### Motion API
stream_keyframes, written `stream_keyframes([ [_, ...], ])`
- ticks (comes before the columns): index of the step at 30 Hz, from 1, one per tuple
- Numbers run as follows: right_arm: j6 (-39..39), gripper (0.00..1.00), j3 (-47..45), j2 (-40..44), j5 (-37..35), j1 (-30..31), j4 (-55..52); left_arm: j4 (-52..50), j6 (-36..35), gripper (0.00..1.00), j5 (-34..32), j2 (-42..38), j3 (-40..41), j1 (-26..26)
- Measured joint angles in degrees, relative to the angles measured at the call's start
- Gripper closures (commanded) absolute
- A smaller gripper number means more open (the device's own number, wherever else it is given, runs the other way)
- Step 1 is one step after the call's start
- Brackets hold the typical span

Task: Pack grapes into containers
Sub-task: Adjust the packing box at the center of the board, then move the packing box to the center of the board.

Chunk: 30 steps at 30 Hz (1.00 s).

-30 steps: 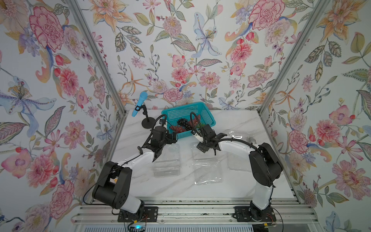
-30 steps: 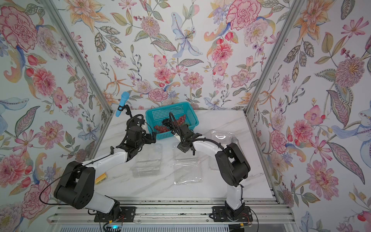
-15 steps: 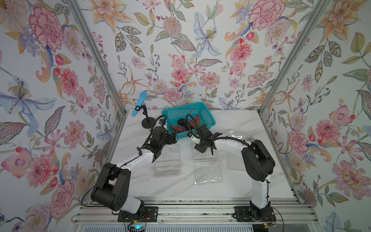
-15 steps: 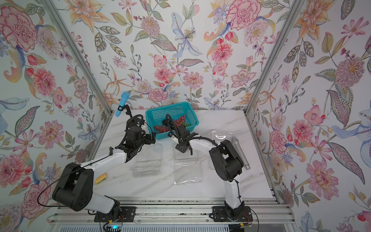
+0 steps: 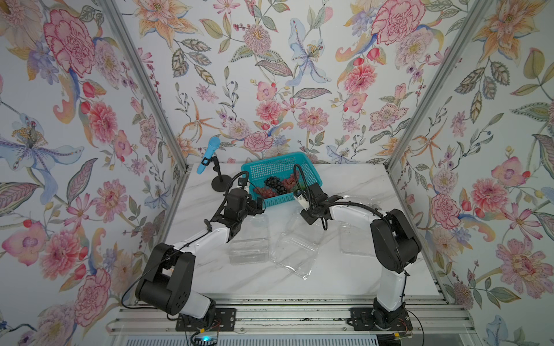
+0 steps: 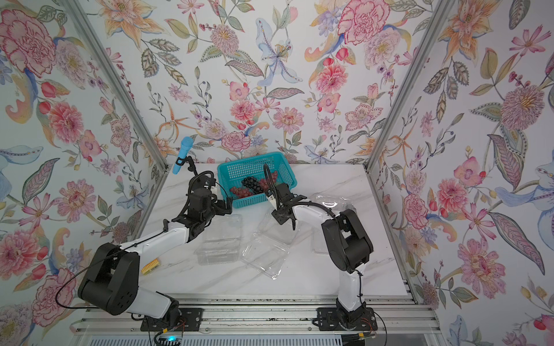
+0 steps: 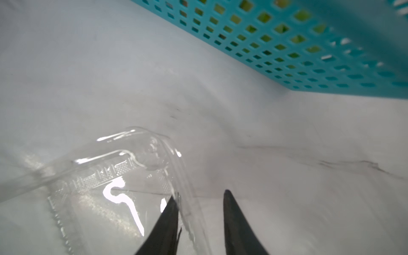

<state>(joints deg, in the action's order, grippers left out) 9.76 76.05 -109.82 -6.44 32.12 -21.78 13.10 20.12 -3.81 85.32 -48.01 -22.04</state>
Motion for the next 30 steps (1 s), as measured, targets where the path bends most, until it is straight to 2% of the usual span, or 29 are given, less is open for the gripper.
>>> stream_keyframes([
  [4,-7.8,0.64,0.0,0.1,0.1,-2.3,-2.5,0.0,0.0,0.0,0.0,-0.1,0.0,0.0],
  [7,-13.5,0.46,0.0,0.1,0.2,-3.7,-5.1,0.0,0.0,0.0,-0.2,-0.1,0.0,0.0],
  [9,-16.3,0.26,0.1,0.2,-0.1,-4.0,-7.0,0.0,0.0,0.0,-1.1,-0.1,0.0,0.0],
  [13,-18.4,0.1,0.3,2.3,-0.7,-2.6,-9.5,-0.3,0.0,0.0,-2.2,-0.2,0.0,0.0],
  [15,-17.9,0.02,1.4,4.7,-1.6,-0.1,-10.4,-0.9,0.0,0.0,-2.6,-0.2,-0.2,0.0],
  [18,-16.6,0.0,5.2,6.9,-1.4,5.8,-10.5,-1.3,0.3,0.0,-3.1,-0.2,-0.2,0.0],
  [22,-16.0,0.0,9.9,6.4,2.8,12.7,-9.4,-1.5,0.8,0.0,-4.5,-1.0,0.0,0.0],
  [30,-15.8,0.0,12.5,-3.9,10.6,20.4,-8.5,-1.5,2.3,0.0,-7.6,-7.4,3.8,0.3],
])
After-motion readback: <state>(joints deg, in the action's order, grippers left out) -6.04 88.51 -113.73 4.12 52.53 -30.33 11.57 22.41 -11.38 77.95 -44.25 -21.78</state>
